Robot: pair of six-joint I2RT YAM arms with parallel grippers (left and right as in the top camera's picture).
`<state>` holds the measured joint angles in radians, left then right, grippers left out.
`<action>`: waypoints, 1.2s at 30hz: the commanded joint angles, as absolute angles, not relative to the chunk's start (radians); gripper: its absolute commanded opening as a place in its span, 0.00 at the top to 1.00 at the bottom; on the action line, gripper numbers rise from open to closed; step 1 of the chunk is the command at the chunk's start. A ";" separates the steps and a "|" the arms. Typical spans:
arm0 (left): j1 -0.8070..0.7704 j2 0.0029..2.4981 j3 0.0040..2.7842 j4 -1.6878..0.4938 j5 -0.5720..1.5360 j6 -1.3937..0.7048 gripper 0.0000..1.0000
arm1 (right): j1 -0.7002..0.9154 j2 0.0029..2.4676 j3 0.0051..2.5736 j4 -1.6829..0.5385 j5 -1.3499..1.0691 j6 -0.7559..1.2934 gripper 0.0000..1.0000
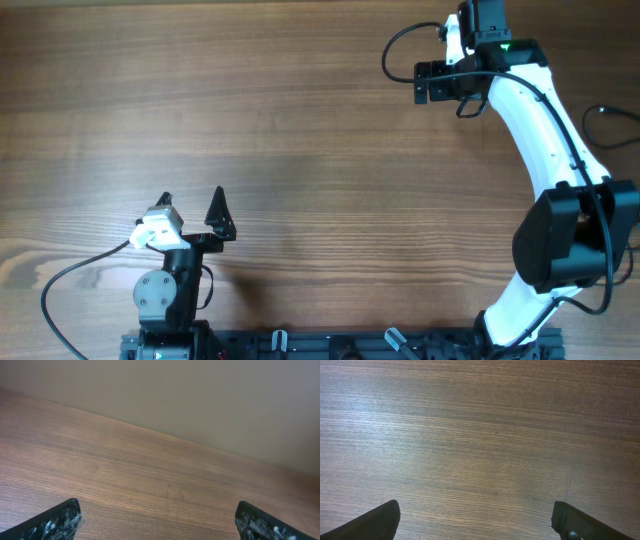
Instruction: Untangle cables
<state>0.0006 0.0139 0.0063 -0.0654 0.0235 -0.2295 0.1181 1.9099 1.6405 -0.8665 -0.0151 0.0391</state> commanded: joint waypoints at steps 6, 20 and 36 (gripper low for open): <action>-0.005 0.005 0.006 -0.076 0.022 -0.216 0.00 | 0.120 1.921 1.647 -0.864 -0.008 0.028 0.00; -0.005 0.005 0.006 -0.076 0.022 -0.216 0.00 | 0.120 1.921 1.647 -0.864 -0.008 0.029 0.00; -0.005 0.005 0.006 -0.076 0.022 -0.216 0.00 | 0.120 1.888 1.647 -0.822 0.009 0.018 0.00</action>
<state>0.0006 0.0135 0.0063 -0.0654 0.0235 -0.2295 0.1181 1.9099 1.6405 -0.8467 -0.0147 0.0387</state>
